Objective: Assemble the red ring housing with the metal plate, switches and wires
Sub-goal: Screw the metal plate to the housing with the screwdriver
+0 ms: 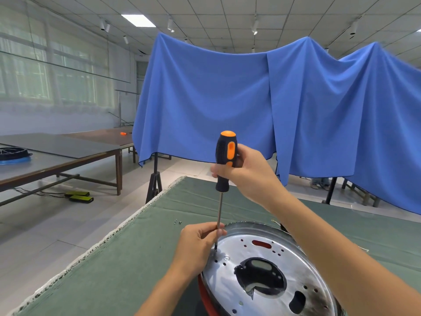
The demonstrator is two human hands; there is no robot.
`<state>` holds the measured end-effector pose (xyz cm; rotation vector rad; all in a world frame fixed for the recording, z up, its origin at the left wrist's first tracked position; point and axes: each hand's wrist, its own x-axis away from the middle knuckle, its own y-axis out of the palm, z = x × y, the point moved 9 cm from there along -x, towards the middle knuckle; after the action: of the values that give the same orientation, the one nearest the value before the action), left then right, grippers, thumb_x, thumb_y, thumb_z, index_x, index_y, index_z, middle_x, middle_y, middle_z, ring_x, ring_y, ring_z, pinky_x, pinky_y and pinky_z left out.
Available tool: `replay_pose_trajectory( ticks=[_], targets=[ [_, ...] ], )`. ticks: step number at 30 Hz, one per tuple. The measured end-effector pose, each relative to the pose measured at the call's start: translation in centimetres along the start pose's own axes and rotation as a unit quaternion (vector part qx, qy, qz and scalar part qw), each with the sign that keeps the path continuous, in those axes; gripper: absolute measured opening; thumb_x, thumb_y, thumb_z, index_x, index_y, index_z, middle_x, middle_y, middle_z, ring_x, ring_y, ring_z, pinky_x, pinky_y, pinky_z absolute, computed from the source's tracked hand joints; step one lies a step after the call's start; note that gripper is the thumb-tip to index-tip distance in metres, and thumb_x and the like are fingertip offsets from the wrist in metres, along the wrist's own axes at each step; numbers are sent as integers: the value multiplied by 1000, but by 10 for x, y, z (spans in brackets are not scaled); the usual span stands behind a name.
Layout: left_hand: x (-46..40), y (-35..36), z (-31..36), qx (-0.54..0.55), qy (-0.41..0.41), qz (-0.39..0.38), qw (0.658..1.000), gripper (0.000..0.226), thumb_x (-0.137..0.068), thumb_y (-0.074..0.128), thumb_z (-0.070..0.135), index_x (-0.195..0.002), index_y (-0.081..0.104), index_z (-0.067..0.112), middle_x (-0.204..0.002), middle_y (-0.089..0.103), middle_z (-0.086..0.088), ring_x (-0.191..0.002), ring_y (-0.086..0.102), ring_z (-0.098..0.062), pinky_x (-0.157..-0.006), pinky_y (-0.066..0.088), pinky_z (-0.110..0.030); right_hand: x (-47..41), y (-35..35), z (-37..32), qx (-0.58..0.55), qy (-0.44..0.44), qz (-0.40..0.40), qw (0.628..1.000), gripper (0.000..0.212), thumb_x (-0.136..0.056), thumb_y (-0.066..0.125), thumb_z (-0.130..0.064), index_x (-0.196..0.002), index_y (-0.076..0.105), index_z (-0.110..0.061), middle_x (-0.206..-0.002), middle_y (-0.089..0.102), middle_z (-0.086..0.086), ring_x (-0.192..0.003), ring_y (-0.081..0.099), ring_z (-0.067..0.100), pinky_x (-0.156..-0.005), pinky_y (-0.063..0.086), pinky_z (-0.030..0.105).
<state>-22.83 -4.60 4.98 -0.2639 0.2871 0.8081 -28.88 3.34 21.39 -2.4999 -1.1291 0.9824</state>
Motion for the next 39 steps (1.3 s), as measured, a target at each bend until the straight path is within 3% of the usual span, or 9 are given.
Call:
replay_pose_trajectory(
  ticks=[4, 10, 13, 17, 20, 24, 31, 36, 39],
  targets=[
    [1, 0, 2, 3, 7, -2, 1000, 28, -85, 68, 8, -77, 71, 34, -77, 74, 11, -81, 70, -4, -77, 54, -19, 3, -9, -1, 110, -15, 91, 990, 45, -72, 78, -46, -84, 43, -20, -71, 52, -7, -67, 52, 13, -62, 45, 30],
    [0, -1, -1, -3, 0, -5, 1000, 18, -86, 67, 9, -84, 72, 25, -79, 75, 8, -82, 71, -6, -81, 55, -26, 4, -7, 2, -71, 29, -18, 997, 44, -82, 68, -17, -120, 50, -26, -96, 70, 3, -92, 68, 22, -96, 49, 45],
    [0, 0, -1, -1, -8, -5, 1000, 12, -86, 67, 8, -91, 73, 17, -82, 75, 5, -84, 71, -8, -83, 56, -31, 5, -16, -8, -9, -16, 23, 1000, 31, -79, 74, -20, -106, 59, -20, -89, 72, 2, -88, 69, 26, -90, 51, 48],
    [2, 2, 0, -9, -10, -13, 1000, 18, -87, 66, 9, -87, 72, 25, -83, 75, 7, -85, 71, -8, -84, 56, -34, 8, -22, -3, 48, 0, 122, 991, 49, -69, 81, -40, -96, 45, -19, -76, 56, -6, -74, 61, 16, -74, 55, 44],
    [2, 3, 0, -13, -11, -18, 1000, 23, -87, 66, 9, -82, 71, 31, -81, 75, 10, -84, 71, -7, -84, 56, -36, 8, -13, -1, 34, 11, 75, 997, 45, -75, 75, -40, -106, 45, -27, -83, 58, -6, -79, 61, 15, -75, 55, 37],
    [0, 2, -3, -17, -10, -17, 1000, 26, -87, 65, 7, -81, 71, 31, -80, 75, 8, -85, 71, -13, -84, 55, -44, 2, -8, -8, -34, -8, 8, 999, 26, -78, 74, -21, -97, 57, -18, -85, 66, 4, -86, 66, 31, -84, 54, 49],
    [1, 5, 1, -49, 18, -26, 998, 38, -87, 65, 11, -72, 69, 46, -79, 73, 18, -83, 70, -3, -85, 55, -37, 8, -27, -12, 189, -12, 158, 969, 60, -67, 70, -65, -92, 41, -18, -72, 54, -7, -71, 55, 20, -62, 44, 36],
    [1, 1, -1, -53, 5, -17, 998, 33, -88, 63, 8, -80, 69, 39, -80, 74, 14, -84, 70, -6, -84, 55, -39, 0, -4, -10, -2, -9, -2, 1000, 28, -79, 70, -24, -99, 51, -24, -85, 61, -2, -89, 63, 23, -87, 51, 48],
    [2, 2, -2, -60, -1, -17, 998, 32, -88, 61, 7, -83, 68, 38, -82, 74, 12, -86, 70, -7, -83, 56, -40, 2, -16, -19, 103, -56, 72, 990, 34, -74, 78, -37, -87, 54, -17, -75, 61, -2, -74, 61, 19, -73, 54, 42]
  ],
)
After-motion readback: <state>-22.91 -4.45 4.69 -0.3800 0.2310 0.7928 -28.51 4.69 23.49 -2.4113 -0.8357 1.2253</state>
